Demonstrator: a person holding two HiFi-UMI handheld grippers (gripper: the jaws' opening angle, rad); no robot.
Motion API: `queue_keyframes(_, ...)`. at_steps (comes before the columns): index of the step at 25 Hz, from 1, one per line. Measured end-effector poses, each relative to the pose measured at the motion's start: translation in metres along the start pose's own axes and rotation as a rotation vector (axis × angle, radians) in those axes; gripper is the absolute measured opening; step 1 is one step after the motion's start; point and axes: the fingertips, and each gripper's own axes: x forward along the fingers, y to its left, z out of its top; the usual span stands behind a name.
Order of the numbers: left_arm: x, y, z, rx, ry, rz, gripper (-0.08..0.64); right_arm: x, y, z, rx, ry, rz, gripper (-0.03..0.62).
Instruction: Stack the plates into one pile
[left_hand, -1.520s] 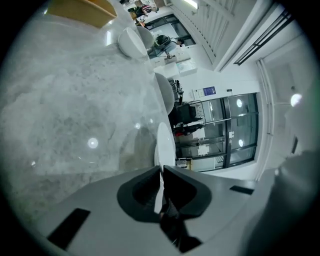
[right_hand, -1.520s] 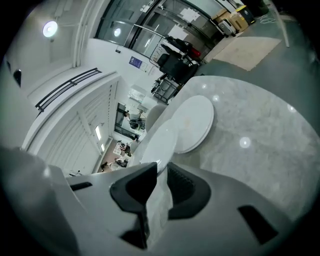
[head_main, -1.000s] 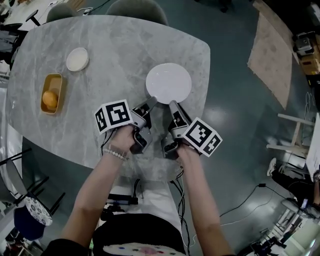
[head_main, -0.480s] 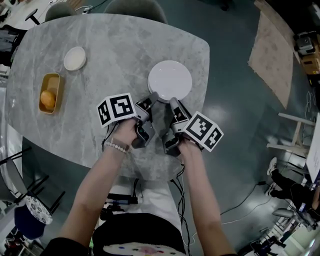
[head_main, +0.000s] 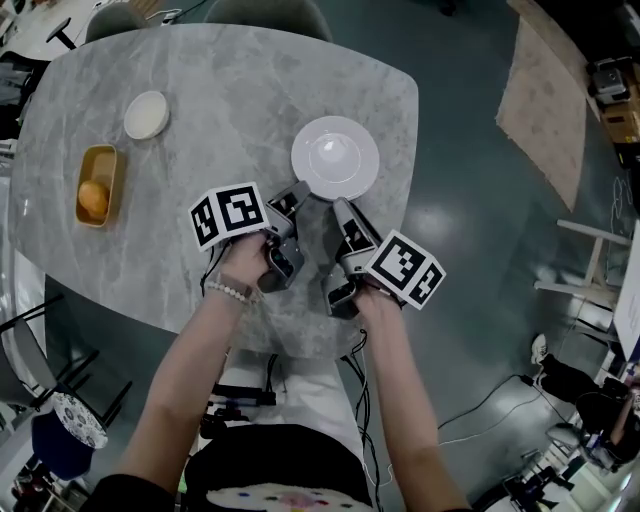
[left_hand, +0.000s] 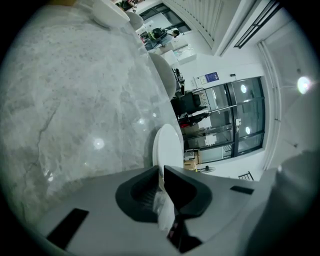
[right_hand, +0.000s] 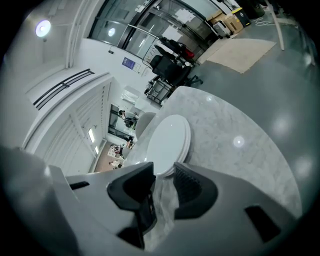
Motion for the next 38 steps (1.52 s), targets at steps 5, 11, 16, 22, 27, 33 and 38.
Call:
queue_keyframes(5, 0.000, -0.011, -0.001, 0.035, 0.026, -0.065, 0.137, -0.006, -0.001, -0.006, -0.016, -0.005, 0.000, 0.115)
queue_keyframes(11, -0.026, -0.018, 0.005, 0.268, -0.025, -0.027, 0.137, -0.021, 0.008, -0.014, -0.226, 0.008, -0.038, 0.080)
queue_keyframes(16, -0.064, -0.031, 0.021, 0.538, -0.106, 0.038, 0.016, -0.037, 0.031, -0.006, -0.451, -0.054, -0.068, 0.003)
queue_keyframes(22, -0.117, -0.063, 0.034, 0.757, -0.182, 0.039, 0.012, -0.054, 0.072, -0.012, -0.606, -0.106, -0.035, 0.003)
queue_keyframes(27, -0.159, -0.094, 0.038, 0.896, -0.246, 0.029, 0.011, -0.072, 0.102, -0.017, -0.711, -0.146, -0.014, 0.003)
queue_keyframes(33, -0.206, -0.126, 0.036, 1.020, -0.323, 0.020, 0.011, -0.099, 0.140, -0.022, -0.847, -0.204, 0.023, 0.003)
queue_keyframes(38, -0.240, -0.142, 0.033, 1.082, -0.377, 0.018, 0.011, -0.118, 0.162, -0.023, -0.920, -0.248, 0.037, 0.003)
